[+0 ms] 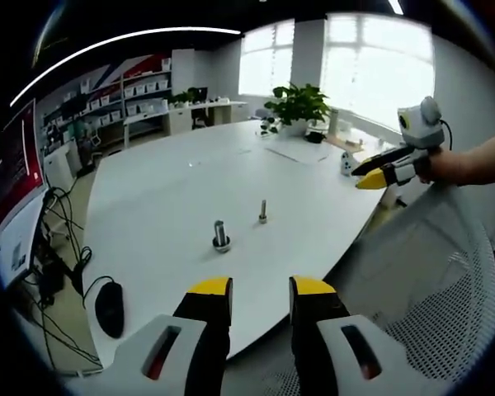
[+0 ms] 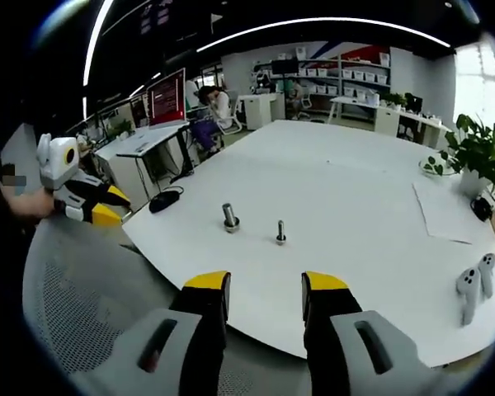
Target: Place the washer onto the threaded stud by aligning its center hole with the stud, sliding it down to the base, and recovering from edge contact or off-axis alignment until the washer reaches the visible bottom stop.
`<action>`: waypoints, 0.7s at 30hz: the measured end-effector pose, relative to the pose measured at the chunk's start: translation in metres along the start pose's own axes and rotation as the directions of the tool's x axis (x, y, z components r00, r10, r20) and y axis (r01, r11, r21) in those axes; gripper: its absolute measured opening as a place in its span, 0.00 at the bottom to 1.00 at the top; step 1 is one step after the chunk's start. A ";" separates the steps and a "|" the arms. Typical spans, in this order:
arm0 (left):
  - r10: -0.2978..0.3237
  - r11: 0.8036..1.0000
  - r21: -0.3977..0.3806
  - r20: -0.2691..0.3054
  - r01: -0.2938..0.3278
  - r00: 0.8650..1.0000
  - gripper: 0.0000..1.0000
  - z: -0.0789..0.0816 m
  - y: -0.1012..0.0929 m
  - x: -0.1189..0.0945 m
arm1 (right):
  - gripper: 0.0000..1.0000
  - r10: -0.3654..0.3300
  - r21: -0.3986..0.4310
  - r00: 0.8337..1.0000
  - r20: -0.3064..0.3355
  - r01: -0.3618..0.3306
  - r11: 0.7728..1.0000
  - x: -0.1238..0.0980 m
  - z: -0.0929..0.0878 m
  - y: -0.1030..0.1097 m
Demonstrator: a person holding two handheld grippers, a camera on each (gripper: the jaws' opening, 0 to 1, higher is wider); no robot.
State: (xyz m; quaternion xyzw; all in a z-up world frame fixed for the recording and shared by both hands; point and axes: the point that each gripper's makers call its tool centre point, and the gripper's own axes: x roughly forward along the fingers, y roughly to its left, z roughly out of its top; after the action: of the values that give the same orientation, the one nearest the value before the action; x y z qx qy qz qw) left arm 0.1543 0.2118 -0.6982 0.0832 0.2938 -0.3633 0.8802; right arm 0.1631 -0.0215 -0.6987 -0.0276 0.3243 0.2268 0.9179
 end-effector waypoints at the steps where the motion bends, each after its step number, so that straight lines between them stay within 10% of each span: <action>1: 0.000 1.000 0.000 0.002 0.000 1.000 0.26 0.001 0.000 0.000 | 0.37 -0.007 0.003 1.000 -0.002 0.007 1.000 0.000 -0.001 -0.001; 21: 0.052 0.999 -0.003 0.053 -0.052 0.997 0.26 0.009 0.008 -0.004 | 0.37 -0.156 0.095 0.987 0.042 0.151 0.984 -0.013 -0.001 -0.037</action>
State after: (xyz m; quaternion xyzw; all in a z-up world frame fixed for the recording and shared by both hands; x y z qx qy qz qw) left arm 0.1617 0.2164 -0.6887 0.0804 0.2686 -0.3422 0.8968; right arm 0.1698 -0.0598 -0.6947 -0.0048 0.3086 0.1410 0.9407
